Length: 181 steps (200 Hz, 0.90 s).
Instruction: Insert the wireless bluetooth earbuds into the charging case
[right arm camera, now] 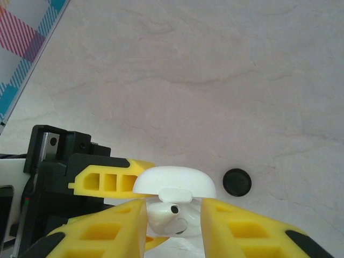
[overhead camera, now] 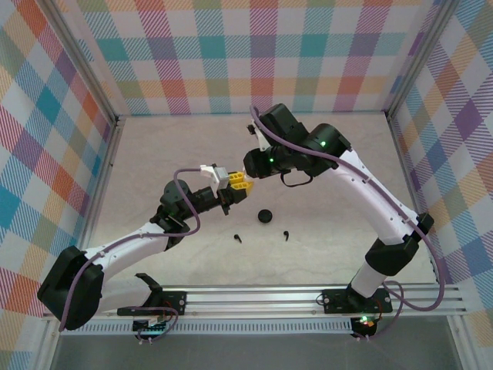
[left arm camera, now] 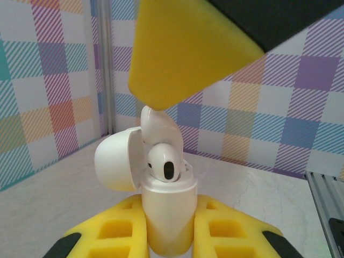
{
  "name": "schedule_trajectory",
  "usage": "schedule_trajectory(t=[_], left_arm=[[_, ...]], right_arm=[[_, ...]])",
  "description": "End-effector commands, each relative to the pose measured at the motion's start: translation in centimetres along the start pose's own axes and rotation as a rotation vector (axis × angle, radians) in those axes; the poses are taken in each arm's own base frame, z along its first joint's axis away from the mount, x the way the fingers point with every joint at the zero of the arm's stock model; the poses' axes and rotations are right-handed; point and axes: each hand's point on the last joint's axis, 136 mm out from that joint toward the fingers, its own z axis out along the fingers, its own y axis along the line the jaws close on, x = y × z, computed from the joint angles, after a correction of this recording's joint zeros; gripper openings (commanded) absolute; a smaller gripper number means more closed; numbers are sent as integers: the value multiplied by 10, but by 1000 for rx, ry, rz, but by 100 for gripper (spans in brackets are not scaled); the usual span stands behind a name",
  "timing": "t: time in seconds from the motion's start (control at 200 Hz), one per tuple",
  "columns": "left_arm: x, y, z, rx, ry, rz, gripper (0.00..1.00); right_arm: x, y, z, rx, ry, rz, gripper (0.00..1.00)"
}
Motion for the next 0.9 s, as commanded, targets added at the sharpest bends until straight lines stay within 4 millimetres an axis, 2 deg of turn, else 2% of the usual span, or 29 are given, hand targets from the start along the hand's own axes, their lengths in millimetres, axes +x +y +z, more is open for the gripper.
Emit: schedule_trajectory(t=[0.0,0.205,0.525,0.9], left_arm=[[-19,-8,5,40,-45,43,0],[-18,-8,6,43,-43,41,0],[-20,-10,4,47,-47,41,0],[-24,-12,3,51,-56,45,0]], right_arm=[[2,1,-4,-10,17,4,33],[4,5,-1,-35,28,13,33],[3,-4,3,11,13,28,31],[9,-10,4,-17,17,91,30]])
